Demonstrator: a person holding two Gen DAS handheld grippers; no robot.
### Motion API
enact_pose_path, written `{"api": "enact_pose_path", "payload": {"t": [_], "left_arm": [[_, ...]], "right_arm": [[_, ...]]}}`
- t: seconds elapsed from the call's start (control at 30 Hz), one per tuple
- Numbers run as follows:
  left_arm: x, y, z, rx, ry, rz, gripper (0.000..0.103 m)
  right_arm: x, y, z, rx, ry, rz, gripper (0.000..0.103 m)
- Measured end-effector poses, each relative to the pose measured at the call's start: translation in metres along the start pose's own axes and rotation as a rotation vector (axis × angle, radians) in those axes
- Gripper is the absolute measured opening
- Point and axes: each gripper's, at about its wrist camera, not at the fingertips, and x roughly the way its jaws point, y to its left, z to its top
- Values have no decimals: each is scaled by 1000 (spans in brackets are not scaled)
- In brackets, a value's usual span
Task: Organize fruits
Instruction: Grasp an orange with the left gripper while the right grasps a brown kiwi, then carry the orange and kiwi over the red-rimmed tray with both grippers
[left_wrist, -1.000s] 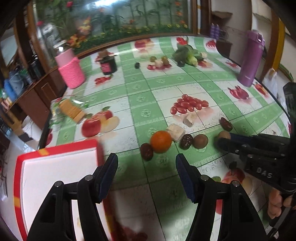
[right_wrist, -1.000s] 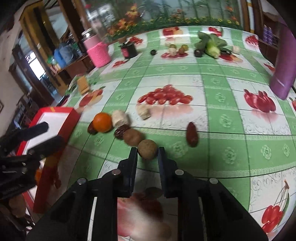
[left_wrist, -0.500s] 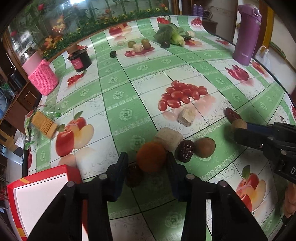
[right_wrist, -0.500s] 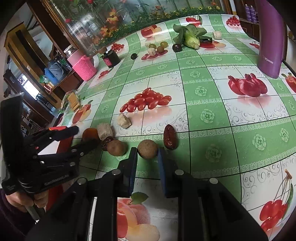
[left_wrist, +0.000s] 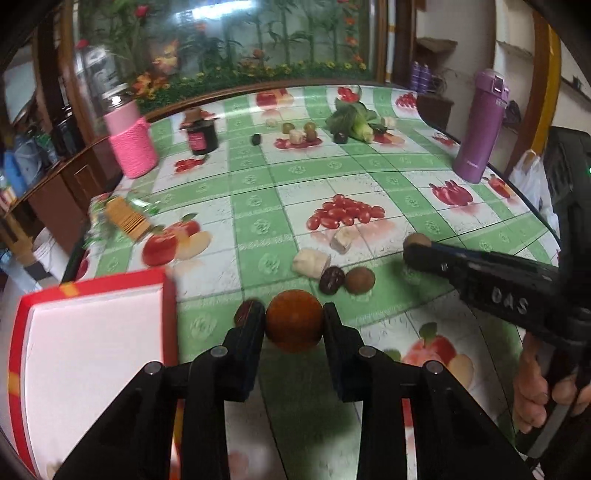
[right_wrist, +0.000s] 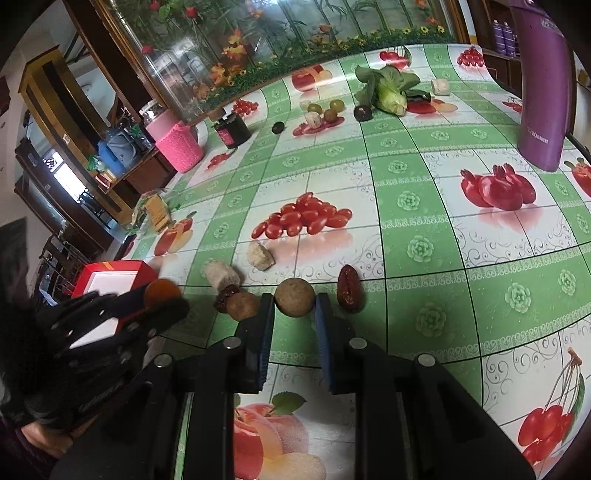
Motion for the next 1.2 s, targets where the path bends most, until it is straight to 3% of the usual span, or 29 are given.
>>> {"api": "enact_pose_path", "payload": {"t": [0.2, 0.43, 0.57, 0.93, 1.2], "left_arm": [[-38, 13, -24, -78, -48, 99, 31], [-68, 39, -43, -142, -100, 164, 31], [-74, 56, -54, -183, -106, 192, 31], [-80, 107, -83, -293, -105, 277, 31], [-76, 130, -98, -341, -84, 294, 31]], "right_arm": [[-9, 13, -2, -59, -72, 6, 24], [-9, 36, -9, -140, -110, 12, 24], [-3, 56, -18, -122, -86, 62, 24], [6, 135, -52, -237, -73, 162, 25], [12, 174, -68, -310, -62, 222, 25]]}}
